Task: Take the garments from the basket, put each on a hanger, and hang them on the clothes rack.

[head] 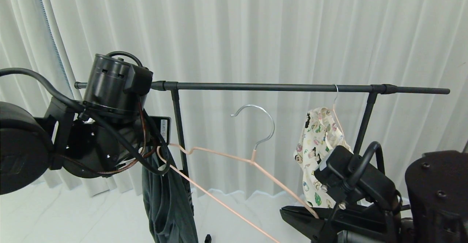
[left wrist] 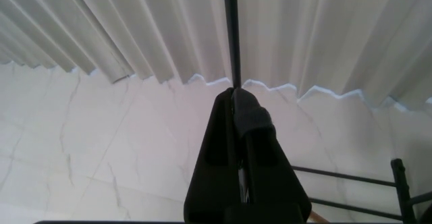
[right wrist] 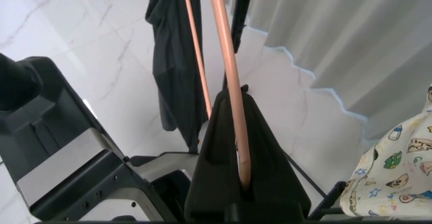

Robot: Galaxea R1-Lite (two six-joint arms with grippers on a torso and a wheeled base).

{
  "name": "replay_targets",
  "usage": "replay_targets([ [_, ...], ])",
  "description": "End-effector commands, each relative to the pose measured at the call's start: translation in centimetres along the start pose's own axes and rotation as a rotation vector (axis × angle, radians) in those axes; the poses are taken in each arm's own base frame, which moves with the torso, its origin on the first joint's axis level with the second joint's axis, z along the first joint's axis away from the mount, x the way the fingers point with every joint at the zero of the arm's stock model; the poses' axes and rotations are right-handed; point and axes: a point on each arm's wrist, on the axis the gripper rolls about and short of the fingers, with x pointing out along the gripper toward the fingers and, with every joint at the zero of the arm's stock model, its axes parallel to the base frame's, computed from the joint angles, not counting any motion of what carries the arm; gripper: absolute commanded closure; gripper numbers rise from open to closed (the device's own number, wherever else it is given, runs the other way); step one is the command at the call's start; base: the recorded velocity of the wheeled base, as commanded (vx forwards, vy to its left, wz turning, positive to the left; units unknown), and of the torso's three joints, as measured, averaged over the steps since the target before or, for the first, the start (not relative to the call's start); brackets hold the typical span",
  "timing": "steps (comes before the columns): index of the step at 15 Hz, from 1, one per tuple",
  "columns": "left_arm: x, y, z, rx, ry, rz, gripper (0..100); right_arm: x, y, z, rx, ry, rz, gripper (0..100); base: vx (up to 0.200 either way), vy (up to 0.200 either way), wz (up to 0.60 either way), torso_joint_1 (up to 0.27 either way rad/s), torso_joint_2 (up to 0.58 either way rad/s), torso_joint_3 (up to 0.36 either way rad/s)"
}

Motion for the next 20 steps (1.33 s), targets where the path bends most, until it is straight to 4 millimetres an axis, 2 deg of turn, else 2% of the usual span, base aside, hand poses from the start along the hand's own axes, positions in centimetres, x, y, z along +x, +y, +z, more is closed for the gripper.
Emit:
replay_targets([
  [1,-0.1,0.0,0.0,-0.001,-0.003,-0.002,100,0.4,0.1,-0.1,-0.002,0.008,-0.002,100,0.0,0.0,0.0,0.0,0.0,0.0],
  [5,-0.8,0.1,0.1,0.0,-0.014,-0.012,100,2.2,0.2,0.4,0.012,-0.012,-0.015,100,0.0,0.0,0.0,0.0,0.0,0.0],
  [8,-1.3,0.1,0.1,0.002,-0.023,-0.027,100,2.9,0.2,0.8,0.015,-0.024,-0.019,100,0.0,0.0,0.0,0.0,0.0,0.0],
  [15,-5.0,-1.5,-0.1,0.036,-0.084,-0.163,100,4.0,0.6,1.0,0.012,-0.017,-0.012,100,0.0,0.0,0.0,0.0,0.0,0.0],
  [20,-6.9,-2.3,-0.1,0.051,-0.117,-0.242,100,5.0,1.3,1.2,0.022,-0.011,0.0,100,0.0,0.0,0.0,0.0,0.0,0.0],
])
